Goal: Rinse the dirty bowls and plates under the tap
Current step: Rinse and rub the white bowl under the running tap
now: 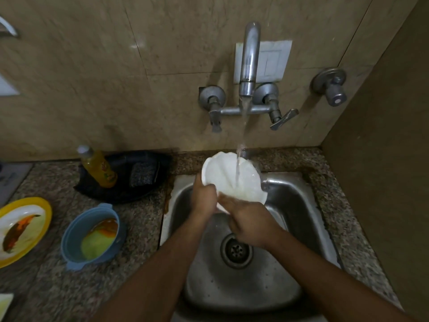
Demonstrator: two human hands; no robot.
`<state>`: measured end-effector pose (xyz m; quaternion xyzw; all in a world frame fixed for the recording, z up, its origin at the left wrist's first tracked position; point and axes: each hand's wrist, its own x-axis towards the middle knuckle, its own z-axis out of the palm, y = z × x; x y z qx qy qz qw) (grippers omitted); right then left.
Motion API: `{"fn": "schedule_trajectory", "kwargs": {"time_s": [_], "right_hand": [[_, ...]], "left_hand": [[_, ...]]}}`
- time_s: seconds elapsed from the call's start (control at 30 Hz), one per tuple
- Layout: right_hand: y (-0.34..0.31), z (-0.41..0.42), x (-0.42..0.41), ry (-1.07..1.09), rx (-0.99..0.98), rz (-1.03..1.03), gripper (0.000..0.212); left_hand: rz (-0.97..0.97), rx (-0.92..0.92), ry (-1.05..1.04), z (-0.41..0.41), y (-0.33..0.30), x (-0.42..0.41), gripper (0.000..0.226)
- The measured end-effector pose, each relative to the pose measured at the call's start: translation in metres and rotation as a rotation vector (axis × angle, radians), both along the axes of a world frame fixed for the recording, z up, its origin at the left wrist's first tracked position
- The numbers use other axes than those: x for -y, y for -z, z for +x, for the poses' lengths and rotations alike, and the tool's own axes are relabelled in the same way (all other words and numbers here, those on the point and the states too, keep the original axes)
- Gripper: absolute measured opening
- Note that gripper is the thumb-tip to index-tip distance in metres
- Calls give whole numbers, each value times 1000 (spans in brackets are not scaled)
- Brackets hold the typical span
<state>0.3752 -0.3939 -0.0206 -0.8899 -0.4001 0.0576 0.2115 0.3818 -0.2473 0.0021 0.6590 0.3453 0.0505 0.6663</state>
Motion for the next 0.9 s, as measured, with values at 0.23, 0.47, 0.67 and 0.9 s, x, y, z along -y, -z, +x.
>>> {"fn": "schedule_trajectory", "kwargs": {"time_s": [0.23,0.47,0.67,0.9], "right_hand": [[15,6,25,46,61,-251,90],[21,0,32,-27,80,-262,99],[26,-25,9,-35,-62,-131,97],[28,-20,3,16,-44,-163,95]], "left_hand": [[157,-56,209,7,-18,-21,51],[287,-80,284,0,-29,-22,49],[370,-93,364,6,-26,-34,43],[337,-73,357,14,-25,-36,43]]}}
